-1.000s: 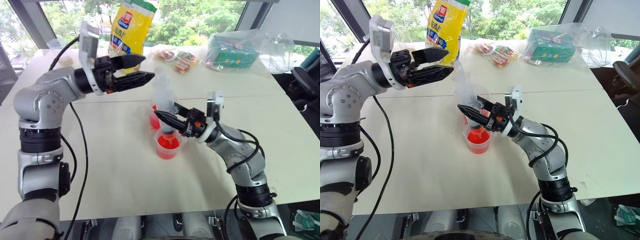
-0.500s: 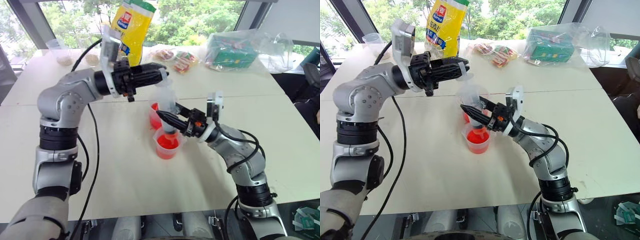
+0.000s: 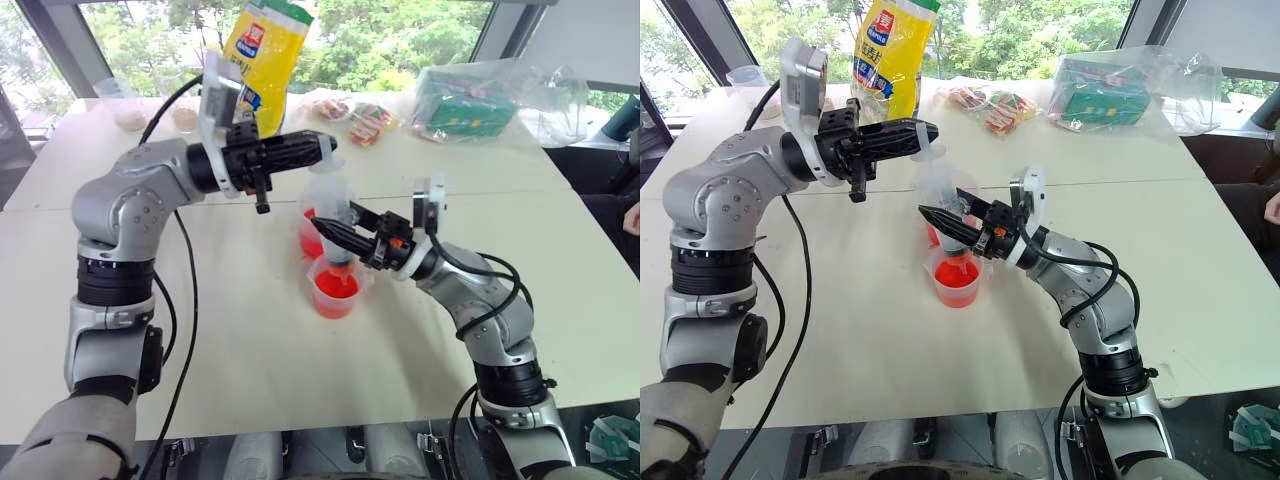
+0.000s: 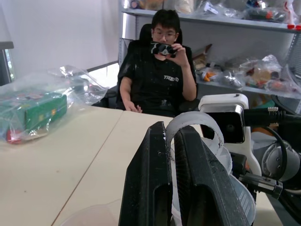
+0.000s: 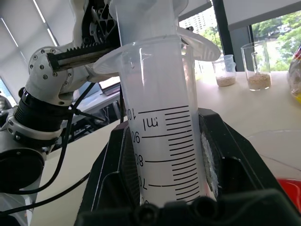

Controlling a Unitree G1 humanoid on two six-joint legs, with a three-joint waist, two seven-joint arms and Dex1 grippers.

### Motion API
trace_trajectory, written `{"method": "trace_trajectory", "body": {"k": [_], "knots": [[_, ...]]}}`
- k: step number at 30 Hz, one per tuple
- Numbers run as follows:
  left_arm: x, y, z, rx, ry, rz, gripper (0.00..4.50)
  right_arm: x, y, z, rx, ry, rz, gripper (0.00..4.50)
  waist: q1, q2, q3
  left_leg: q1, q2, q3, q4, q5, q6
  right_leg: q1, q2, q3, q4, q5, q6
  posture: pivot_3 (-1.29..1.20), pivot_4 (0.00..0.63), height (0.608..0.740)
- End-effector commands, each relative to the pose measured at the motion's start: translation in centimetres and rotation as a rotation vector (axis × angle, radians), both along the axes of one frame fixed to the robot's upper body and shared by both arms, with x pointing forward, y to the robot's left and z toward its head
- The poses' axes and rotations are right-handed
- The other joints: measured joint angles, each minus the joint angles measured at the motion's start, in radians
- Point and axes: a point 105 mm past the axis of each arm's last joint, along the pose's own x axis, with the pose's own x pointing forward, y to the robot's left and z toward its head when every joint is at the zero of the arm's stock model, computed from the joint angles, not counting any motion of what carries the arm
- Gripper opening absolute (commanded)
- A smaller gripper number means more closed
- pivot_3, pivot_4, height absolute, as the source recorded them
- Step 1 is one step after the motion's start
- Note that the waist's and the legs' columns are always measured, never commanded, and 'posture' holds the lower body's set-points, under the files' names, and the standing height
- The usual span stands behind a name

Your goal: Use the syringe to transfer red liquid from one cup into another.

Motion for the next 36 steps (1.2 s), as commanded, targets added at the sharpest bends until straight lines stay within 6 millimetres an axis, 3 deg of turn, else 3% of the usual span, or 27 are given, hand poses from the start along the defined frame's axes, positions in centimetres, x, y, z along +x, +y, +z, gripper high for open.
{"method": "trace_trajectory", "body": {"k": [1, 14, 20, 23, 30, 36], "knots": [[-1.2, -1.3, -1.6, 0.071, 0.009, -0.074, 0.05, -1.0, -0.1, 4.6, 0.101, -0.138, 0.02, 1.36, 0.0, 0.0, 0.0, 0.0, 0.0, 0.0, 0.0, 0.0, 0.0, 0.0, 0.0, 0.0, 0.0, 0.0, 0.0, 0.0, 0.15, 0.74], [-1.8, -1.8, -2.4, 0.086, 0.04, -0.1, 0.05, -1.1, -0.3, 6.0, 0.13, -0.14, 0.019, 1.36, 0.0, 0.0, 0.0, 0.0, 0.0, 0.0, 0.0, 0.0, 0.0, 0.0, 0.0, 0.0, 0.0, 0.0, 0.0, 0.0, 0.15, 0.74], [-1.0, -1.3, -1.7, 0.073, 0.04, -0.066, 0.05, -1.1, -0.4, 5.7, 0.128, -0.117, 0.022, 1.36, 0.0, 0.0, 0.0, 0.0, 0.0, 0.0, 0.0, 0.0, 0.0, 0.0, 0.0, 0.0, 0.0, 0.0, 0.0, 0.0, 0.15, 0.74], [-0.1, -0.3, -0.3, 0.035, 0.034, -0.013, 1.09, -1.2, -0.3, 5.4, 0.132, -0.09, 0.028, 1.36, 0.001, 0.0, 0.0, 0.0, 0.0, 0.0, 0.0, 0.0, 0.0, 0.0, 0.0, 0.0, 0.0, 0.0, 0.0, 0.0, 0.15, 0.74], [1.1, 2.8, 1.7, -0.019, 0.012, 0.112, 4.47, -1.0, -0.6, 5.0, 0.139, -0.045, 0.02, 1.36, -0.003, 0.0, 0.0, 0.0, 0.0, 0.0, 0.0, 0.0, 0.0, 0.0, 0.0, 0.0, 0.0, 0.0, 0.0, 0.0, 0.15, 0.74], [1.0, 5.1, 2.3, -0.051, 0.014, 0.17, 4.47, 0.2, -2.0, 5.7, 0.164, 0.0, -0.068, 1.36, -0.001, 0.0, 0.0, 0.0, 0.0, 0.0, 0.0, 0.0, 0.0, 0.0, 0.0, 0.0, 0.0, 0.0, 0.0, 0.0, 0.15, 0.74]]}}
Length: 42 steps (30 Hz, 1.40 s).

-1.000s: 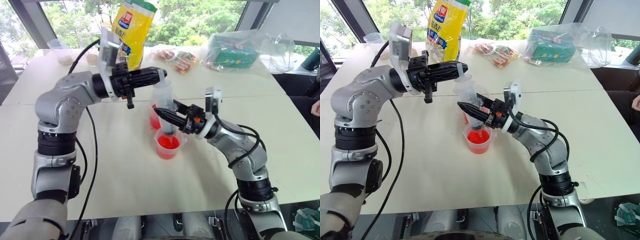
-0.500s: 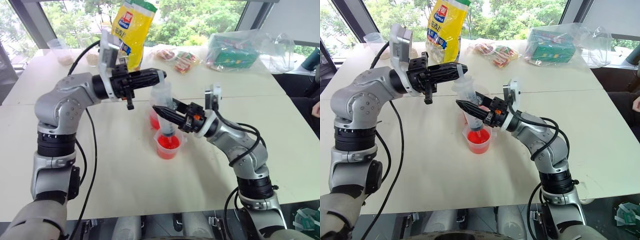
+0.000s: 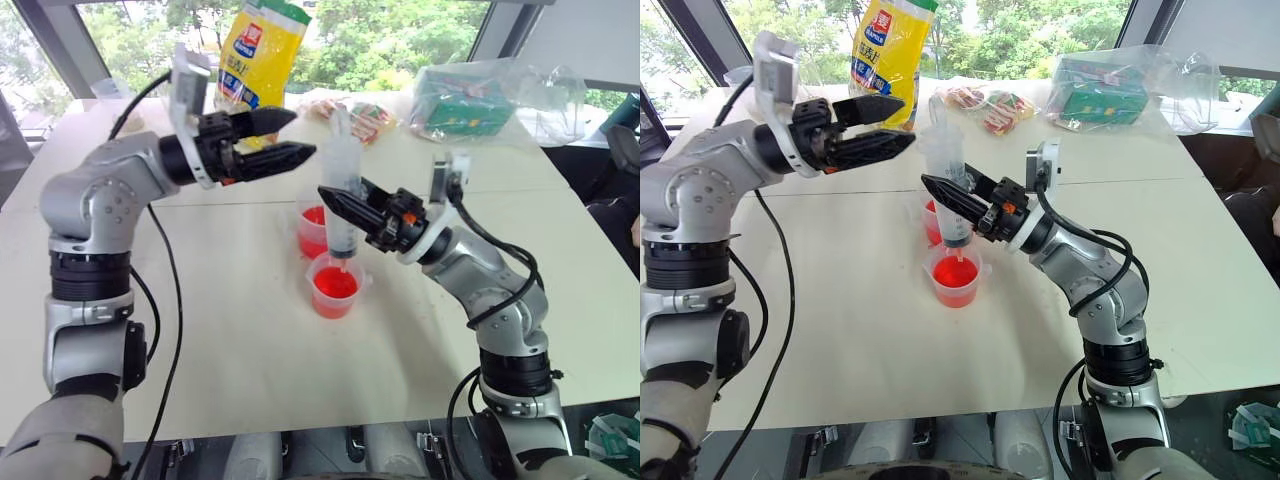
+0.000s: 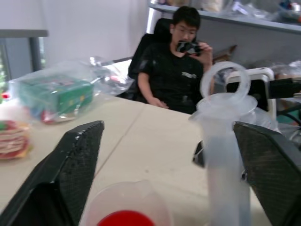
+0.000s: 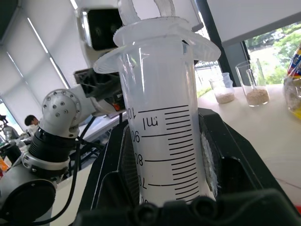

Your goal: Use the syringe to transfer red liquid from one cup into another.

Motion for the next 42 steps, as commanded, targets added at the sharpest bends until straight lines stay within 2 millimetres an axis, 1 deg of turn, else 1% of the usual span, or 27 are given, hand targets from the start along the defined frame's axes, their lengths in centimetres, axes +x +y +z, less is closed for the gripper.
{"method": "trace_trajectory", "body": {"k": [1, 3, 5, 6, 8, 10, 11, 14, 16, 20, 24, 26, 27, 29, 30, 31, 34, 37, 38, 39, 40, 41, 42], "knots": [[-0.7, 1.2, 1.1, -0.022, -0.033, 0.024, 4.47, 0.1, -1.4, 2.5, 0.064, -0.032, -0.056, 1.36, 0.002, 0.0, 0.0, 0.0, 0.0, 0.0, 0.0, 0.0, 0.0, 0.0, 0.0, 0.0, 0.0, 0.0, 0.0, 0.0, 0.15, 0.74], [-1.1, 1.5, 0.7, -0.02, -0.025, 0.034, 4.47, 1.1, -2.8, 2.9, 0.037, -0.002, -0.141, 1.36, 0.001, 0.0, 0.0, 0.0, 0.0, 0.0, 0.0, 0.0, 0.0, 0.0, 0.0, 0.0, 0.0, 0.0, 0.0, 0.0, 0.15, 0.74], [-1.5, 1.3, -0.2, 0.005, -0.017, 0.036, 4.47, 2.4, -4.8, 2.9, -0.027, 0.036, -0.258, 1.36, 0.003, 0.0, 0.0, 0.0, 0.0, 0.0, 0.0, 0.0, 0.0, 0.0, -0.001, 0.0, 0.0, 0.0, 0.0, 0.0, 0.15, 0.74], [-1.7, 1.1, -0.7, 0.024, -0.018, 0.034, 4.47, 3.0, -5.8, 2.8, -0.041, 0.082, -0.305, 1.36, 0.003, 0.0, 0.0, 0.0, -0.001, 0.0, 0.0, 0.0, 0.0, 0.0, -0.002, 0.0, 0.0, 0.0, 0.0, 0.0, 0.15, 0.74], [-2.0, 0.7, -1.6, 0.05, -0.013, 0.033, 4.47, 4.2, -7.8, 2.0, -0.099, 0.208, -0.39, 1.36, 0.003, 0.0, 0.0, 0.0, -0.001, 0.0, 0.0, 0.0, 0.0, 0.0, -0.002, 0.0, -0.001, 0.0, 0.0, 0.0, 0.15, 0.74], [-2.2, 0.3, -2.5, 0.075, -0.012, 0.032, 4.47, 4.6, -9.5, 0.9, -0.162, 0.314, -0.433, 1.36, 0.003, 0.0, 0.0, 0.0, -0.001, 0.001, 0.0, 0.0, 0.0, 0.0, -0.002, 0.0, -0.001, 0.0, 0.0, 0.0, 0.15, 0.74], [-2.4, 0.2, -2.7, 0.074, -0.004, 0.026, 4.47, 4.7, -10.3, 0.2, -0.205, 0.356, -0.463, 1.36, 0.003, 0.0, 0.0, 0.0, -0.001, 0.0, 0.0, 0.0, 0.0, 0.0, -0.002, 0.0, -0.001, 0.0, 0.0, 0.0, 0.15, 0.74], [-2.8, -0.2, -3.3, 0.073, 0.009, 0.017, 4.47, 5.0, -12.7, -3.6, -0.378, 0.536, -0.566, 1.36, 0.003, 0.0, 0.0, 0.0, 0.0, 0.0, -0.001, 0.0, 0.001, 0.0, -0.002, 0.001, -0.001, 0.0, -0.001, 0.0, 0.15, 0.74], [-3.0, -0.3, -3.7, 0.077, 0.014, 0.014, 4.47, 4.9, -13.6, -5.8, -0.467, 0.623, -0.608, 1.36, 0.0, 0.0, 0.0, 0.0, 0.0, 0.001, -0.001, 0.0, 0.001, 0.0, -0.001, 0.001, -0.001, 0.0, 0.0, 0.0, 0.15, 0.74], [-3.4, -0.8, -4.4, 0.101, 0.017, 0.006, 4.47, 5.1, -14.8, -9.1, -0.563, 0.727, -0.676, 1.36, -0.001, 0.0, 0.0, 0.0, 0.0, 0.001, 0.0, 0.0, 0.001, 0.0, 0.0, 0.001, -0.001, 0.0, 0.0, 0.0, 0.15, 0.74], [-3.7, -1.1, -5.0, 0.121, 0.018, -0.001, 4.47, 5.3, -15.1, -10.8, -0.595, 0.776, -0.687, 1.36, 0.001, 0.0, 0.0, 0.0, 0.0, 0.001, 0.0, 0.0, 0.001, 0.0, 0.0, 0.001, -0.001, 0.0, 0.0, 0.0, 0.15, 0.74], [-3.8, -1.2, -5.3, 0.136, 0.02, -0.005, 4.5, 5.3, -15.0, -11.2, -0.602, 0.781, -0.681, 2.38, 0.001, 0.0, 0.0, -0.001, 0.0, 0.001, 0.0, -0.001, 0.001, 0.0, 0.0, 0.001, -0.001, 0.0, 0.0, 0.0, 0.15, 0.74], [-3.9, -1.2, -5.4, 0.141, 0.022, -0.006, 4.5, 5.3, -15.0, -11.2, -0.603, 0.779, -0.677, 2.69, 0.002, 0.0, 0.0, -0.001, 0.0, 0.001, 0.0, -0.001, 0.001, 0.0, 0.0, 0.001, -0.001, 0.0, 0.0, 0.0, 0.15, 0.74], [-4.1, -1.1, -5.7, 0.152, 0.023, -0.006, 4.5, 5.2, -14.8, -10.8, -0.594, 0.771, -0.663, 3.85, 0.002, 0.0, 0.0, -0.001, -0.001, 0.001, 0.0, -0.001, 0.001, 0.0, 0.0, 0.001, -0.001, 0.0, 0.0, 0.0, 0.15, 0.74], [-4.2, -1.1, -5.8, 0.158, 0.025, -0.006, 4.5, 5.1, -14.7, -10.6, -0.586, 0.766, -0.655, 4.28, 0.001, 0.0, 0.0, -0.001, 0.0, 0.001, 0.0, -0.001, 0.001, 0.0, 0.0, 0.001, -0.001, 0.0, 0.0, 0.0, 0.15, 0.74], [-4.3, -1.0, -5.9, 0.162, 0.027, -0.007, 4.5, 5.1, -14.7, -10.2, -0.582, 0.757, -0.647, 4.4, 0.001, 0.0, 0.0, -0.001, 0.0, 0.001, 0.0, -0.001, 0.001, 0.0, 0.0, 0.001, -0.001, 0.0, 0.0, 0.0, 0.15, 0.74], [-4.6, -0.8, -6.1, 0.177, 0.029, -0.009, 4.5, 4.5, -14.4, -8.9, -0.603, 0.696, -0.612, 4.4, 0.001, 0.0, 0.0, -0.001, 0.0, 0.001, 0.0, -0.001, 0.001, 0.0, 0.0, 0.001, -0.001, 0.0, 0.0, 0.0, 0.15, 0.74], [-4.8, -0.4, -6.2, 0.196, 0.036, -0.006, 4.5, 2.8, -13.2, -5.7, -0.584, 0.581, -0.494, 4.4, 0.002, 0.0, 0.0, -0.001, 0.0, 0.001, 0.0, -0.001, 0.001, 0.0, 0.0, 0.001, -0.001, 0.0, 0.0, 0.0, 0.15, 0.74], [-4.9, -0.1, -6.3, 0.206, 0.039, -0.004, 4.5, 1.9, -12.7, -4.5, -0.579, 0.529, -0.441, 4.4, 0.002, 0.0, 0.0, -0.001, 0.0, 0.001, 0.0, -0.001, 0.001, -0.001, 0.0, 0.001, -0.002, 0.0, 0.0, 0.0, 0.15, 0.74], [-5.0, 0.0, -6.4, 0.212, 0.041, -0.002, 4.5, 1.1, -12.4, -3.7, -0.578, 0.499, -0.402, 4.4, 0.002, 0.0, 0.0, -0.001, 0.0, 0.001, 0.0, -0.001, 0.001, -0.001, 0.0, 0.001, -0.002, 0.0, 0.0, 0.0, 0.15, 0.74], [-5.1, 0.3, -6.5, 0.22, 0.047, 0.0, 4.5, -0.3, -12.2, -2.5, -0.591, 0.446, -0.344, 4.4, 0.002, -0.001, -0.001, -0.001, 0.0, 0.0, -0.001, -0.001, 0.001, -0.001, 0.0, 0.001, -0.002, 0.0, 0.0, 0.0, 0.15, 0.74], [-5.2, 0.5, -6.6, 0.226, 0.052, 0.002, 4.5, -1.6, -12.1, -1.7, -0.612, 0.41, -0.301, 4.4, 0.002, -0.001, -0.001, -0.001, 0.0, 0.0, -0.001, -0.001, 0.001, 0.0, 0.0, 0.0, -0.002, 0.0, 0.0, 0.0, 0.15, 0.74], [-5.3, 0.7, -6.7, 0.231, 0.057, 0.003, 4.5, -2.5, -12.1, -1.3, -0.631, 0.389, -0.27, 4.4, 0.009, 0.002, 0.001, -0.001, 0.0, 0.0, 0.0, -0.001, 0.001, 0.0, 0.0, 0.0, -0.002, 0.0, 0.0, 0.0, 0.15, 0.74]]}}
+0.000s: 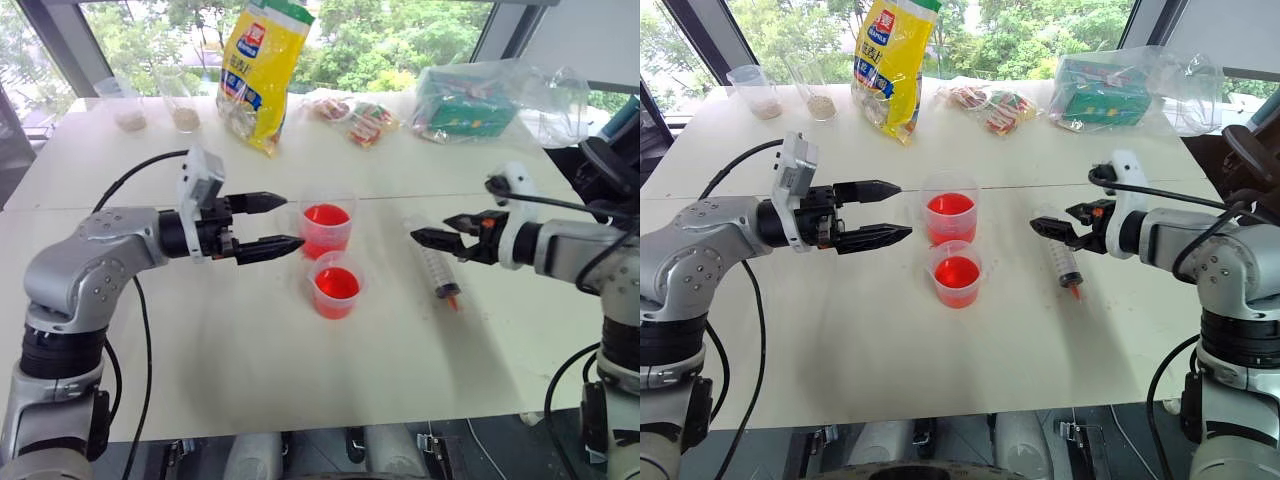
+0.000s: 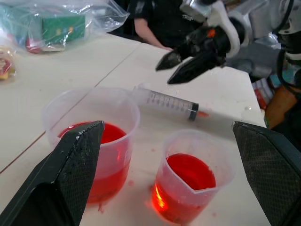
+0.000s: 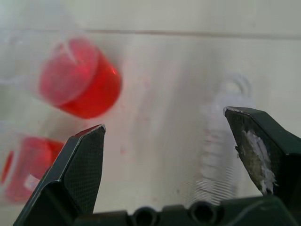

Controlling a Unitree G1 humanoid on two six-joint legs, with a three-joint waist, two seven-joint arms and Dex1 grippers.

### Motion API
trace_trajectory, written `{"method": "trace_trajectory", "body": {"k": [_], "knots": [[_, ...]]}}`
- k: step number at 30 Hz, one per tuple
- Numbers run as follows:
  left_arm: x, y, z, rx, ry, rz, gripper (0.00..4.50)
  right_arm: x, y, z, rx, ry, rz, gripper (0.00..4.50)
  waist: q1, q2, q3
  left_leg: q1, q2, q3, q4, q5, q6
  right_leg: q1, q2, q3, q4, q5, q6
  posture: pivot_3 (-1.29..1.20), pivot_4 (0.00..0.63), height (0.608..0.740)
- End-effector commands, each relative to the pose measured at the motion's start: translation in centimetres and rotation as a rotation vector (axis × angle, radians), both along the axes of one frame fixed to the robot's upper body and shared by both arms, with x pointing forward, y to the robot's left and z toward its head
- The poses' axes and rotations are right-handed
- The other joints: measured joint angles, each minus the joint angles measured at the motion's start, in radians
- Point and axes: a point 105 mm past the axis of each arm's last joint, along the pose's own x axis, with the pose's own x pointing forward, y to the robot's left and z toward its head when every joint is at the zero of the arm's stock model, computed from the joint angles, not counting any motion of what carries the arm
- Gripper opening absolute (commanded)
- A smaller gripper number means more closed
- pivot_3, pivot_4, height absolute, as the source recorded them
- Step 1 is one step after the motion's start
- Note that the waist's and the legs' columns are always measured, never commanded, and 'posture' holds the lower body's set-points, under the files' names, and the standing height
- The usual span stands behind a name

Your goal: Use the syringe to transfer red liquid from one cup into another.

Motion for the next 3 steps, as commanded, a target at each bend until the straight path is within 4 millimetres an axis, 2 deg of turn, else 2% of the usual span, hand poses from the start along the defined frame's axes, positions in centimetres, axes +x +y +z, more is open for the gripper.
{"method": "trace_trajectory", "body": {"k": [1, 3], "knots": [[-1.1, 0.8, 0.6, 0.026, -0.03, -0.01, 4.5, -5.4, 0.8, 4.0, -0.029, -0.098, 0.251, 4.4, 0.005, 0.003, 0.002, -0.001, 0.0, 0.0, 0.0, 0.0, 0.0, -0.001, -0.001, 0.0, -0.001, 0.0, 0.0, 0.0, 0.15, 0.74], [-1.2, 1.0, 0.4, 0.029, -0.021, -0.01, 4.5, -6.8, 0.9, 4.4, -0.04, -0.099, 0.309, 4.4, 0.006, 0.003, 0.002, -0.001, 0.0, 0.0, 0.0, -0.001, 0.001, -0.001, -0.001, 0.0, -0.001, -0.001, 0.001, 0.0, 0.15, 0.74]]}}
